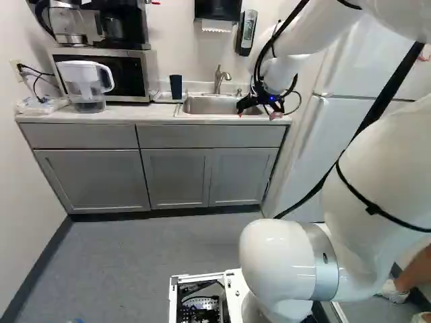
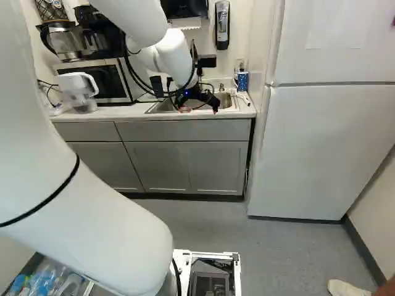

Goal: Rinse the cup and place it in the tray

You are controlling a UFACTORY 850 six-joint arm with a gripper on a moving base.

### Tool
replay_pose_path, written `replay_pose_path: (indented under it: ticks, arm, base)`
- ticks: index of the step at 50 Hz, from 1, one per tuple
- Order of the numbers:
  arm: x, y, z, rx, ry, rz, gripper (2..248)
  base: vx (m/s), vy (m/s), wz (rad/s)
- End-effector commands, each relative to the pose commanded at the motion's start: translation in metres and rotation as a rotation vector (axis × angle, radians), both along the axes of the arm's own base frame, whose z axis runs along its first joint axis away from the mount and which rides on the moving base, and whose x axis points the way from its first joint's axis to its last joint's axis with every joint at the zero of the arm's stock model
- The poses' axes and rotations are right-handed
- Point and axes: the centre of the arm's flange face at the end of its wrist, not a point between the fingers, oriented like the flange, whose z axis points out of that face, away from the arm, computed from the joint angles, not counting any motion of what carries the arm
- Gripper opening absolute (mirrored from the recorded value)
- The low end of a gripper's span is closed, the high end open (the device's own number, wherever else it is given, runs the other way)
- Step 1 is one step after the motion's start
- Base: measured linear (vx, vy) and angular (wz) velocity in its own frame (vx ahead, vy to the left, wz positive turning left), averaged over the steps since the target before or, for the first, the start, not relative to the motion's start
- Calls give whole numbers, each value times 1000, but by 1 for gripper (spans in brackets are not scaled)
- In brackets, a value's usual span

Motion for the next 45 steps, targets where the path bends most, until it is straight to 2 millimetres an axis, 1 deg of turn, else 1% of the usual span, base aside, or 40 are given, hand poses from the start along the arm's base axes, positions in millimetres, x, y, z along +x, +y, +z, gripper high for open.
replay_pose_path:
  ticks: [24,45]
  arm:
    - [-15,15,-41,-27,-86,17,247]
    - [-39,32,-85,-51,-186,42,247]
  base:
    - [0,0,0]
    - [0,0,0]
